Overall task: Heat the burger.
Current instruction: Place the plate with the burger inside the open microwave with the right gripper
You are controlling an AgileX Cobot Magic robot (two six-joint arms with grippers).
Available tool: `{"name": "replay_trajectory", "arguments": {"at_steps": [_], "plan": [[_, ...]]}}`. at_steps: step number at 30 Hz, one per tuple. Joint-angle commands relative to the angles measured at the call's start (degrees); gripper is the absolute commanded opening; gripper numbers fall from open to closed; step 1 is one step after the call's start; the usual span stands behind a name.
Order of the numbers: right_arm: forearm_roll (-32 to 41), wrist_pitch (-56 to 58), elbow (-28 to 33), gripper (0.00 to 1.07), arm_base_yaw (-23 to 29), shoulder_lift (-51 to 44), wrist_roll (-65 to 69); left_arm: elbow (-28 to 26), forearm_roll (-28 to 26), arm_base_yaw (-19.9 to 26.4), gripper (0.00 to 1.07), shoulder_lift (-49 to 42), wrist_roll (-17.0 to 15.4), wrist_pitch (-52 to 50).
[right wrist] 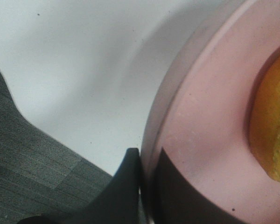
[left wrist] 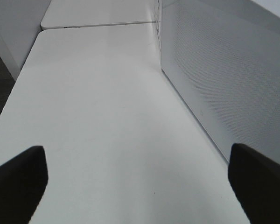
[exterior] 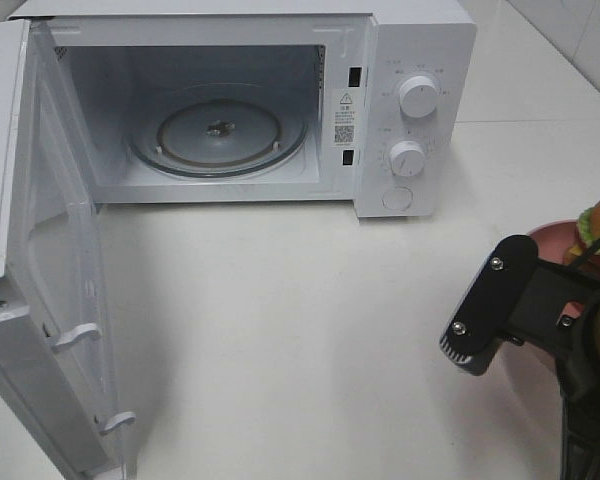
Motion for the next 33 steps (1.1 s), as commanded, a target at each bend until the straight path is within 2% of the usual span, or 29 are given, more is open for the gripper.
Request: {"name": "replay_trajectory", "arguments": {"at_steps": [1, 13, 25, 33], "plan": [[-3.8, -1.2, 0.1, 0.0, 0.0, -0.3, -3.3, 0.1, 0.1, -0.3, 0.98, -1.5, -0.3, -0.5], [-8.3, -3.9, 0.1, 0.0, 0.0, -0.3, -6.9, 0.1, 0.1, -0.3, 0.98, -1.5, -0.3, -0.5], [-8.7, -7.7, 0.1, 0.0, 0.0, -0.3, -11.1, 0.1, 0.1, -0.3, 0.98, -1.5, -0.3, -0.5], [-8.7, -11.2, 0.1, 0.0, 0.0, -0.3, -20.6, 0.1, 0.1, -0.3, 0.98, -1.5, -0.3, -0.5]]}}
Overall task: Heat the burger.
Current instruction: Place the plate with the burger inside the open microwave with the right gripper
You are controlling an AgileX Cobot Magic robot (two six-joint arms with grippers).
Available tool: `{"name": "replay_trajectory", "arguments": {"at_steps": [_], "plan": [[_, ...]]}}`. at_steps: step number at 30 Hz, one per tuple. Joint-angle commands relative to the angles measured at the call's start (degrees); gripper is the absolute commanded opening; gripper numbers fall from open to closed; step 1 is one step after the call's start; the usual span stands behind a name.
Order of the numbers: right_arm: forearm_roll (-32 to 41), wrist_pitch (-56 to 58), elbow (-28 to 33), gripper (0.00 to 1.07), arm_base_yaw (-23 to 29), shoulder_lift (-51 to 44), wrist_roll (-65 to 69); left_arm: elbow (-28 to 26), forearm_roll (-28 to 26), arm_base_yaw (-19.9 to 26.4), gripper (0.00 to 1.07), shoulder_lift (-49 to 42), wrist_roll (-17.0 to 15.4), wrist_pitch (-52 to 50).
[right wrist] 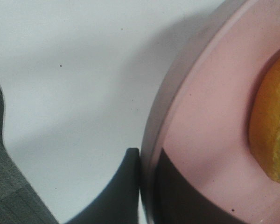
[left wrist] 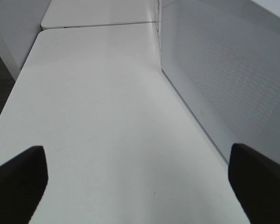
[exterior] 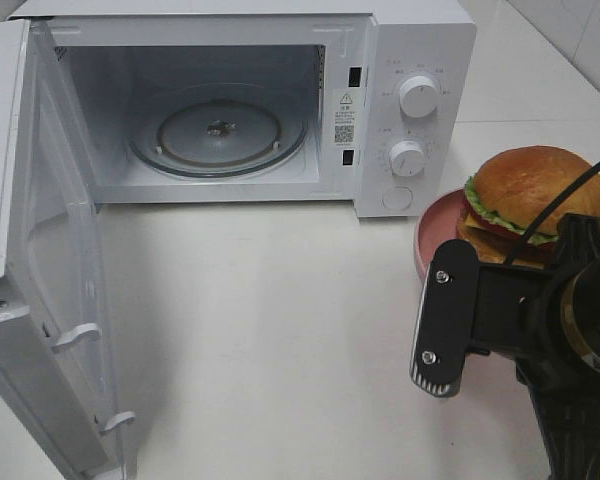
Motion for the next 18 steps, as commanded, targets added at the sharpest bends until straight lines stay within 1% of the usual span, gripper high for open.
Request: {"name": "replay_trajectory", "arguments": {"at_steps": [1, 4, 6, 9, 11, 18], "plan": [[-3.3, -1.5, 0.1, 0.0, 0.0, -0.3, -5.7, 0.1, 0.1, -0.3, 0.98, -1.5, -0.3, -0.5], [-3.3, -2.2, 0.1, 0.0, 0.0, -0.3, -8.7, 0.1, 0.1, -0.3, 0.98, -1.5, -0.3, -0.5], [-3.3, -4.0, 0.1, 0.0, 0.0, -0.3, -13.1, 0.1, 0.1, -0.3, 0.98, -1.5, -0.3, -0.5], [-3.3, -4.6, 0.1, 0.0, 0.0, -0.3, -14.2, 0.1, 0.1, -0.3, 0.98, -1.5, -0.3, -0.5], [-3.3, -7.2, 0.1, 0.0, 0.0, -0.3, -18.1, 0.1, 0.1, -0.3, 0.98, -1.5, -0.3, -0.5], [-3.3, -9.4, 0.1, 0.0, 0.0, -0.3, -21.4, 0.1, 0.1, -0.3, 0.98, -1.5, -0.3, -0.5]]}}
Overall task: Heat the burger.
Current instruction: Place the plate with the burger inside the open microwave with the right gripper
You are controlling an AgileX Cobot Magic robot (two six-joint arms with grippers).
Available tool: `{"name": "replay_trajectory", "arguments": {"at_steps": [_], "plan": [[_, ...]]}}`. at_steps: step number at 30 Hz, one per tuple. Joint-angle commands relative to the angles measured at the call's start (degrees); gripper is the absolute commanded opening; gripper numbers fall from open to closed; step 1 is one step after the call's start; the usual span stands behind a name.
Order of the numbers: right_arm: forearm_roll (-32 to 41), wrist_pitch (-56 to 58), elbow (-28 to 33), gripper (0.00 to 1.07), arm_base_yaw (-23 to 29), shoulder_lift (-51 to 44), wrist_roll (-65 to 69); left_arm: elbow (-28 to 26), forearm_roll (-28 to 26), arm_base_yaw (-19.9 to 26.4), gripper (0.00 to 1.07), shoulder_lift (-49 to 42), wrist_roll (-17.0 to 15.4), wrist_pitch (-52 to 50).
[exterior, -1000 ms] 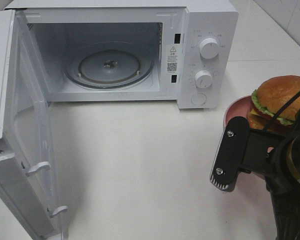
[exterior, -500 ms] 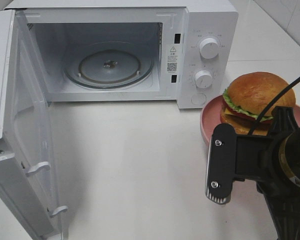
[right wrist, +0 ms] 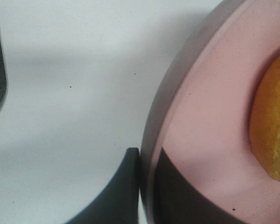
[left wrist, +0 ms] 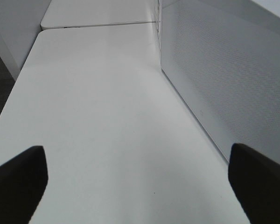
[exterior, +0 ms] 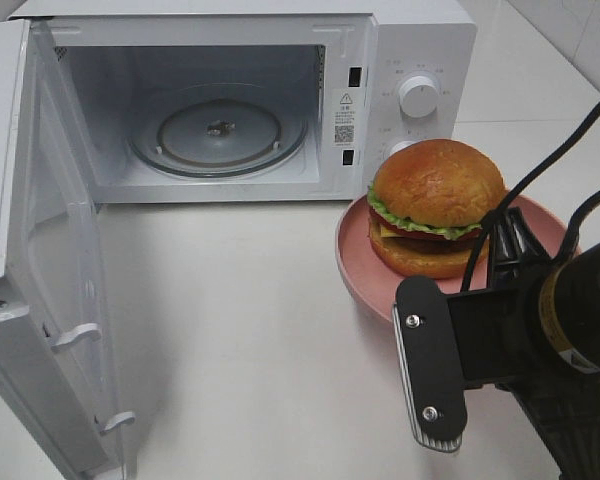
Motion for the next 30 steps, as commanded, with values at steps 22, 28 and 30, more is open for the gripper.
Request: {"name": "replay_trajectory", "arguments": {"at_steps": [22, 28, 30], "plan": [[-2.9, -9.1, 0.0, 0.0, 0.0, -0.2, -13.1, 0.1, 0.1, -0.3, 0.98, -1.5, -0.3, -0.5], [-2.9, -10.2, 0.0, 0.0, -0.1, -0.2, -18.2, 0.1, 0.1, -0.3, 0.98, -1.5, -0.3, -0.5], [-2.8, -10.7, 0.0, 0.0, -0.1, -0.2, -18.6, 0.1, 0.1, -0.3, 0.98, -1.5, -0.3, -0.5]]}}
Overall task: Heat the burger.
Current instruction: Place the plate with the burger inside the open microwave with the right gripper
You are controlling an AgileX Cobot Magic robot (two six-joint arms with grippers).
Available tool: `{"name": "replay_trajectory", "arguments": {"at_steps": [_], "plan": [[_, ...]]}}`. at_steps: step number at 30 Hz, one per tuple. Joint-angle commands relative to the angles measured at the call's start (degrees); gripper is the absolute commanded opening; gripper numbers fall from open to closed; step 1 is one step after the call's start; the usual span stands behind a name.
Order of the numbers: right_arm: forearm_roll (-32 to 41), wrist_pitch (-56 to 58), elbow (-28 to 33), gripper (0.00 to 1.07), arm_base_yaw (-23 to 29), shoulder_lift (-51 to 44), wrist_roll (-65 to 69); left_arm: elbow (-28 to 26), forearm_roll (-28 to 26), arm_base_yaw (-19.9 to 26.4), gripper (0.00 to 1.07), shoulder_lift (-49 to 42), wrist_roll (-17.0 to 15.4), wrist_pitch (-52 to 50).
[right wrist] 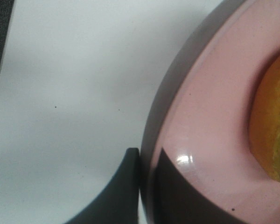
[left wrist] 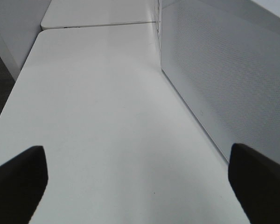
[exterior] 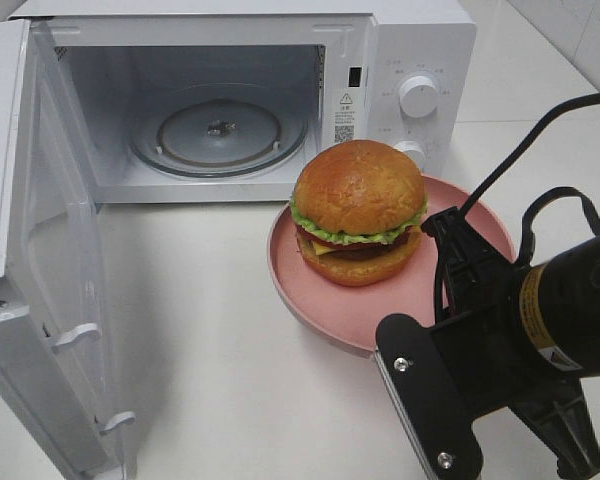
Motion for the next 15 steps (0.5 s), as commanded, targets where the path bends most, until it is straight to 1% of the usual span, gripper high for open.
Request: {"name": "replay_trajectory", "arguments": {"at_steps": [1, 7, 15], "plan": [[-2.4, -3.8, -0.3, 0.0, -0.2, -0.2, -2.8, 0.1, 0.1, -0.3, 0.98, -1.5, -0.3, -0.5], [-2.2, -4.1, -0.3, 0.0, -0.2, -0.2, -6.6, 0.1, 0.1, -0.3, 0.98, -1.5, -0.3, -0.5], [1.8, -4.7, -0.3, 0.0, -0.2, -0.2, -15.1, 0.1, 0.1, -0.3, 0.98, -1.5, -0.3, -0.5]]}}
